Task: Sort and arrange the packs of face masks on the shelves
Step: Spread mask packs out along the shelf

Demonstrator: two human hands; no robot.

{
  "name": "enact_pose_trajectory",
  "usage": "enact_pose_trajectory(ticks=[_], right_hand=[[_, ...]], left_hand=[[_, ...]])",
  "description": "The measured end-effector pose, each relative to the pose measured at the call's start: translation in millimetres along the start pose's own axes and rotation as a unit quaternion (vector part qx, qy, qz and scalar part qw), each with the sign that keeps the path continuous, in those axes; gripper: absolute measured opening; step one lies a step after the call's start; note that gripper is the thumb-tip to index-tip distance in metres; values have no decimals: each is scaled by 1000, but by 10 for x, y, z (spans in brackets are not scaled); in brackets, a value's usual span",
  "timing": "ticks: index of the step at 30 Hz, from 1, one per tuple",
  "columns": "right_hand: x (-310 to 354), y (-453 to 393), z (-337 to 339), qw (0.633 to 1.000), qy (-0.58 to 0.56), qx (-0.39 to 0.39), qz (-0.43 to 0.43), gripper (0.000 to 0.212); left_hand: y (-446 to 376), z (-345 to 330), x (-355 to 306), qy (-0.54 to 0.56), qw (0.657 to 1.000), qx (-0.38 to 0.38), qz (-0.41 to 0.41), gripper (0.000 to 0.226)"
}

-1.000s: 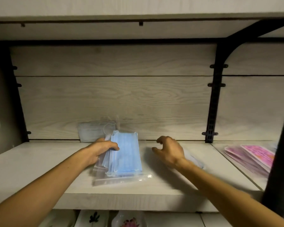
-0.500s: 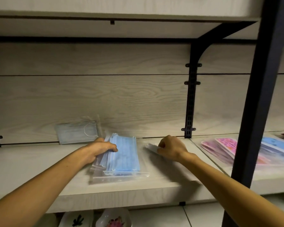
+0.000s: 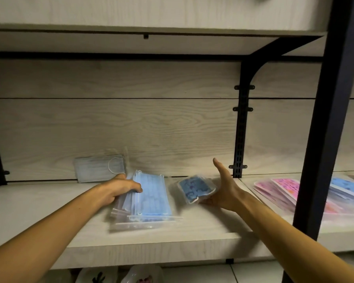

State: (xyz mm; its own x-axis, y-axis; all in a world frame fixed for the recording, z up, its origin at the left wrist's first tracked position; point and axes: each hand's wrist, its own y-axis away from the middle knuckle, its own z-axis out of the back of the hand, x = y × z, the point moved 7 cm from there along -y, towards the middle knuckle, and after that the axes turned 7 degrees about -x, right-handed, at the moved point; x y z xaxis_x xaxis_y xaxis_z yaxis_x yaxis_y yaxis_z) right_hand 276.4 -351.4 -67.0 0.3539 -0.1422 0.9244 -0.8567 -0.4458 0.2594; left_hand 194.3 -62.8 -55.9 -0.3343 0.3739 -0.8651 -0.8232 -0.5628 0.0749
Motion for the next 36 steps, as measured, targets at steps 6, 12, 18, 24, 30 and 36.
enact_pose_trajectory(ticks=[6, 12, 18, 24, 30, 36], right_hand=[[100, -7, 139, 951, 268, -137, 67, 27], [122, 65, 29, 940, 285, -129, 135, 7], [-27, -107, 101, 944, 244, -148, 164, 4], [12, 17, 78, 947, 190, -147, 213, 9], [180, 648, 10, 959, 105, -100, 245, 19], [141, 1445, -8, 962, 67, -74, 255, 11]], left_hand=[[13, 28, 21, 6, 1000, -8, -6, 34], [50, 86, 49, 48, 998, -29, -3, 45], [236, 196, 21, 132, 987, -89, -17, 31], [657, 424, 66, 240, 950, -197, -25, 27], [1267, 529, -130, 321, 922, -208, -57, 21], [1888, 497, -219, 384, 913, -127, -49, 21]])
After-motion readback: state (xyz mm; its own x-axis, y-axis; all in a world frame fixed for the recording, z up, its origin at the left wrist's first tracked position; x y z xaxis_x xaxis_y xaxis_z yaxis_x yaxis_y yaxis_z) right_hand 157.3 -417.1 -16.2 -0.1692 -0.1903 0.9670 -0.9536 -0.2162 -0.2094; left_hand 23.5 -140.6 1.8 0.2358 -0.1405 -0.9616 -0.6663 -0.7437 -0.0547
